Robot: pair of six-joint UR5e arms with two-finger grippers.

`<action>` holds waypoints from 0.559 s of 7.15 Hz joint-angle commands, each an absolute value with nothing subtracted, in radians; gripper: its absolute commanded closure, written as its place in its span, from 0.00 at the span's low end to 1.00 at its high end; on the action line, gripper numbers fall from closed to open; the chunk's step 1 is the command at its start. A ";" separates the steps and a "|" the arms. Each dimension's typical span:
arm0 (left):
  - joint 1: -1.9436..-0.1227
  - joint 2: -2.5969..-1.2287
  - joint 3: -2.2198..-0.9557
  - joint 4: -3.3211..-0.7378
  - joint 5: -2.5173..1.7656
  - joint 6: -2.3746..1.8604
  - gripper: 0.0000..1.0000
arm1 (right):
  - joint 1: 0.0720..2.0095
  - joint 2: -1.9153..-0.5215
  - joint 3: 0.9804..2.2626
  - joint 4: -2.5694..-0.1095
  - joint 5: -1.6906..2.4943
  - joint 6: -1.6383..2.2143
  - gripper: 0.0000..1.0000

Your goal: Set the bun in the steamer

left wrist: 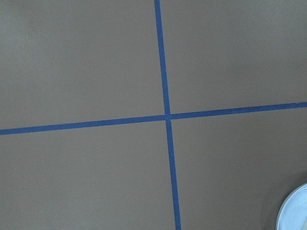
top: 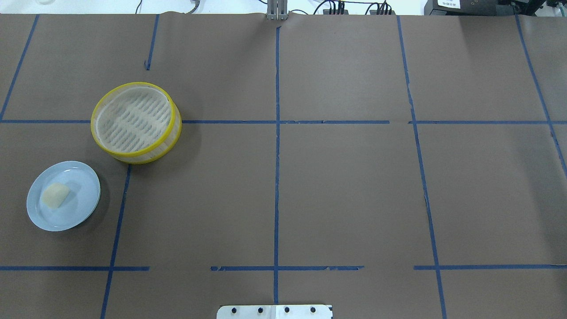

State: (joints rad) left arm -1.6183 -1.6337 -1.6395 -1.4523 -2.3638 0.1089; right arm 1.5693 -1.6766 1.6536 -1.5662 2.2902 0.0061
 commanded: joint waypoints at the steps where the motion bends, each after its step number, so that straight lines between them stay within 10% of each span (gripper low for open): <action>1: -1.618 -1.637 -1.641 -1.403 -2.362 0.109 0.00 | 1.569 -1.677 1.654 -1.566 2.290 0.006 0.00; 4: -1.618 -1.628 -1.643 -1.400 -2.359 0.109 0.00 | 1.569 -1.677 1.654 -1.566 2.290 0.006 0.00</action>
